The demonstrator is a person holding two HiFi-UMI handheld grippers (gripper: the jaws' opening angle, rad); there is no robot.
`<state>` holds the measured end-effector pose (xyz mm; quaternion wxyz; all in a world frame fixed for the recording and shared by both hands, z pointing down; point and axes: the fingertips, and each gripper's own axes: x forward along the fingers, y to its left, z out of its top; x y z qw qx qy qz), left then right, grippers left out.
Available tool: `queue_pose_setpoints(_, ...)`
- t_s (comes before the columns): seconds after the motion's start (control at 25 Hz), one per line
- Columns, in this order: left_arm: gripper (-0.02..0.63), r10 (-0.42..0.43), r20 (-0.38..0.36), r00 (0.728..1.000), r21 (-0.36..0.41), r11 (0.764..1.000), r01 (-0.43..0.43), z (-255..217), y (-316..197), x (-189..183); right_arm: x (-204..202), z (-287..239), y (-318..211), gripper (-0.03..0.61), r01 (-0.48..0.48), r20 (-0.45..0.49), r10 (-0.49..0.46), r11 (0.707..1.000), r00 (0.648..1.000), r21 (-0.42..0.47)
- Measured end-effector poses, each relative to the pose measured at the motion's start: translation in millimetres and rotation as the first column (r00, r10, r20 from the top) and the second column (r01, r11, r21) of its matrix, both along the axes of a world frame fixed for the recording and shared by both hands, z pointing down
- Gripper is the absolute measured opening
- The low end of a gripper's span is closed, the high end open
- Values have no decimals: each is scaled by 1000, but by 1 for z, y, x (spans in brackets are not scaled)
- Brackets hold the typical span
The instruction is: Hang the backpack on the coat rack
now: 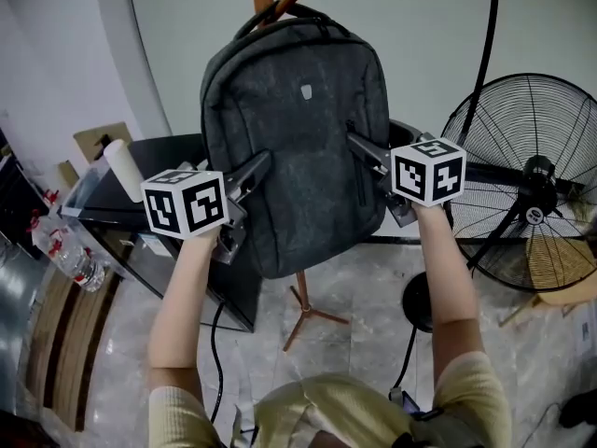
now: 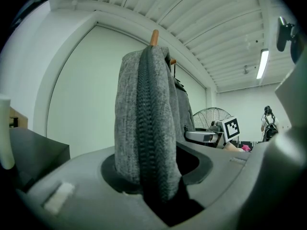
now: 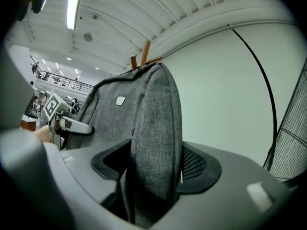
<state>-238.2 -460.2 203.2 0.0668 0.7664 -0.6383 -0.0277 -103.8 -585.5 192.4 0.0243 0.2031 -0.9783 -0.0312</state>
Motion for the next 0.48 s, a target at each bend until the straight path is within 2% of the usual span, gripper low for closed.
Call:
queue_pose_setpoints(0.32, 196, 7, 21, 1000, 31, 1000, -7, -3, -1, 1, 2, -2, -1, 318, -36, 2, 36, 998, 999, 59)
queue_pose_setpoints(0.48, 214, 0, 38, 999, 64, 998, -3, -2, 2, 0, 5, -2, -1, 336, -74, -7, 76, 990, 997, 116)
